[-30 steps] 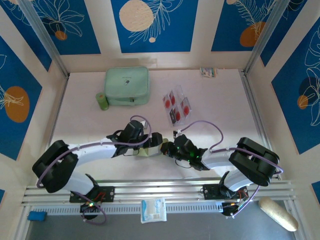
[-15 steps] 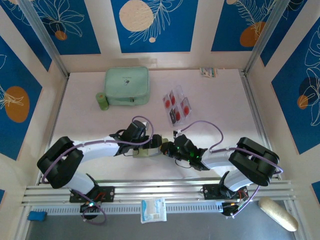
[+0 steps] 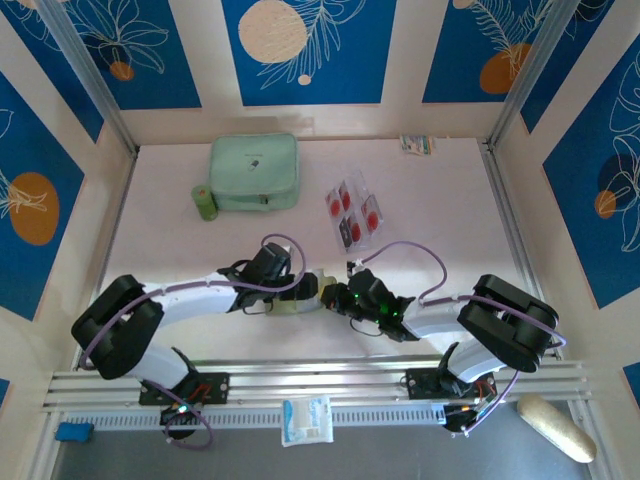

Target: Put the credit cards into the card holder

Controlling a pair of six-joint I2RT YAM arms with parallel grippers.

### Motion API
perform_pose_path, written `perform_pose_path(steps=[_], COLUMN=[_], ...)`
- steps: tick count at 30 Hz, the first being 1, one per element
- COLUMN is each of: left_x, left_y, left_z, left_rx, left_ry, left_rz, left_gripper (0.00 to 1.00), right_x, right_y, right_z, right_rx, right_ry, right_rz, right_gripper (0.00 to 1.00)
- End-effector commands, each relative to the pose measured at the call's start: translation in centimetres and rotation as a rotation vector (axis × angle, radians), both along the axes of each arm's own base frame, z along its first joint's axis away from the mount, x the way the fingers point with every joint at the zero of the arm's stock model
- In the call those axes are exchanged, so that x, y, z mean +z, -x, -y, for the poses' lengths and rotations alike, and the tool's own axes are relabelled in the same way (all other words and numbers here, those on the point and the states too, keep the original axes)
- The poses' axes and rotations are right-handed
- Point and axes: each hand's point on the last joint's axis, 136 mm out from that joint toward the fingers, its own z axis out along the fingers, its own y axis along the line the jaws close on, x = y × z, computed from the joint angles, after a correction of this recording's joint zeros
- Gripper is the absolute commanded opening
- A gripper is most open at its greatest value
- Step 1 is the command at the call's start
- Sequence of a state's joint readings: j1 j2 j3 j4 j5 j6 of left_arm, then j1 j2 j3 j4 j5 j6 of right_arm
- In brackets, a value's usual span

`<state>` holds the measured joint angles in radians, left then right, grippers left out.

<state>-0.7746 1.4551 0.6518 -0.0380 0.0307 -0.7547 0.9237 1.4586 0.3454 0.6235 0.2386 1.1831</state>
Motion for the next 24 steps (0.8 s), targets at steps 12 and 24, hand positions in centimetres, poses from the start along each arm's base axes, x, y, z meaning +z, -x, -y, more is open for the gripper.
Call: perform_pose_path(steps=[12,24], left_x=[-0.5,-2.1], left_y=[0.9,1.1], left_z=[-6.0,-9.2], left_rx=[0.059,0.087], left_ry=[-0.21,-0.385], left_rz=[0.018,-0.023], left_gripper=[1.0,1.0], right_x=[-0.7,-0.8], right_y=[-0.1,-0.1], right_z=[0.8,0.8], right_rx=[-0.043,-0.044], right_ry=[0.018,0.018], right_rz=[-0.001,-0.004], right_gripper=[0.0,0.0])
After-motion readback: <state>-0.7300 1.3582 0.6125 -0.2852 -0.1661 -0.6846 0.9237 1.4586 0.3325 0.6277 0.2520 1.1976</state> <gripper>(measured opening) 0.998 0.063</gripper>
